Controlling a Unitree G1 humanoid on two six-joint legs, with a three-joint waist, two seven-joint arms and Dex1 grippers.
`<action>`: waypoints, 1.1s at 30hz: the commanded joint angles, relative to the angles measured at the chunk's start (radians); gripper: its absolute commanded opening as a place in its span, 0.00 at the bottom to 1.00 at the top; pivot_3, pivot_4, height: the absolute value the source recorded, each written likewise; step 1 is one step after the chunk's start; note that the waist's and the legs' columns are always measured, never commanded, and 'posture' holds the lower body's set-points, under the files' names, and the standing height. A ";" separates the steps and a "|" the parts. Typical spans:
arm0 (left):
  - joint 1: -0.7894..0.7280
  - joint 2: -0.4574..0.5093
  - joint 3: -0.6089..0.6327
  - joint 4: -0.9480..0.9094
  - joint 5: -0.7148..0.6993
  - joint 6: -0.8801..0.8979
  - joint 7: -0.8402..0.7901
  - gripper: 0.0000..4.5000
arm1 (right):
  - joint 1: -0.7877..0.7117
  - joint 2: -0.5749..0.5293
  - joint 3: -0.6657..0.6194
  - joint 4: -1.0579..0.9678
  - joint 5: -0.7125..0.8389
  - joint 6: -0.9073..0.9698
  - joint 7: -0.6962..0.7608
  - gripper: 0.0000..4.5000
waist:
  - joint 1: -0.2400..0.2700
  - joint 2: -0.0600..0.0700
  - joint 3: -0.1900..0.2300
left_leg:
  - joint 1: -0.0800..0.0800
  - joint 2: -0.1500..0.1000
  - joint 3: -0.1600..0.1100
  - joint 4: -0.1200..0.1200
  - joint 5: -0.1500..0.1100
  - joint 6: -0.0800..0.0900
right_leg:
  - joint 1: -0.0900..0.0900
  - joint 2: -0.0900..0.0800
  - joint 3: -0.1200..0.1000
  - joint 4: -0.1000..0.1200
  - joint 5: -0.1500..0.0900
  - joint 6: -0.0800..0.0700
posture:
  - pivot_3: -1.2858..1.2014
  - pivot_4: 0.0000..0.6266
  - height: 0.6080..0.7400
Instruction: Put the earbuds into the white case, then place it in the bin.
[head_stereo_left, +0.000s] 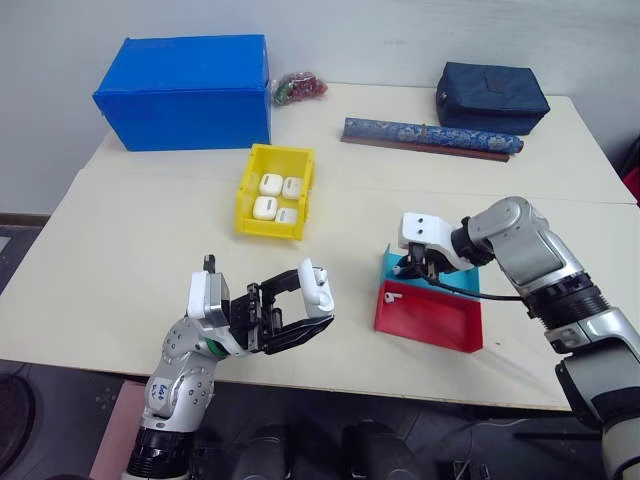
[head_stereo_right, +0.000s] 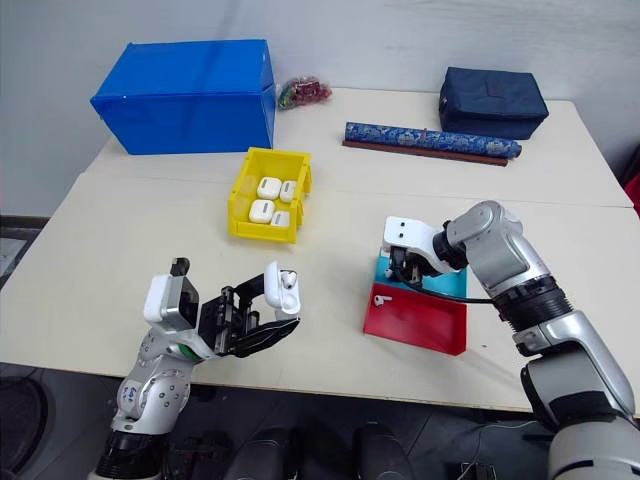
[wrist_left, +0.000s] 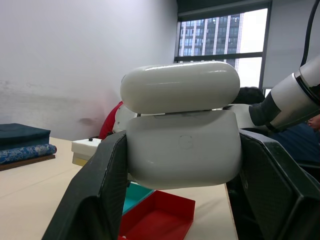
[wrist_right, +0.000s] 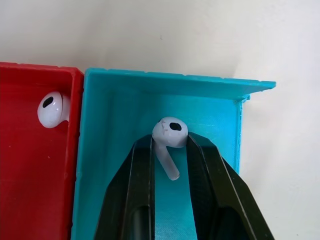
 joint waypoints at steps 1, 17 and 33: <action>-0.011 0.002 0.006 -0.008 -0.008 -0.016 -0.011 0.63 | 0.029 -0.011 -0.013 -0.035 0.001 0.024 0.001 0.11 | 0.000 0.000 0.000 | 0.000 0.000 0.000 0.000 0.000 0.000 | 0.000 0.000 0.000 0.000 0.000 0.000 | 0.52 0.24 1.00; -0.120 -0.045 -0.006 0.052 -0.022 -0.009 -0.016 0.63 | 0.295 -0.087 -0.645 -0.365 0.631 0.086 0.072 0.11 | 0.012 -0.001 0.001 | -0.002 0.000 0.000 -0.001 -0.001 0.001 | 0.001 0.000 -0.002 -0.003 0.000 0.000 | 0.52 0.24 1.00; -0.312 -0.200 -0.043 0.225 0.038 -0.071 -0.023 0.63 | 0.453 0.114 -0.784 -0.803 1.658 0.544 -0.724 0.11 | 0.005 -0.001 0.001 | -0.003 0.000 -0.001 0.000 -0.001 0.001 | 0.001 0.000 -0.002 -0.001 0.002 0.003 | 0.52 0.24 1.00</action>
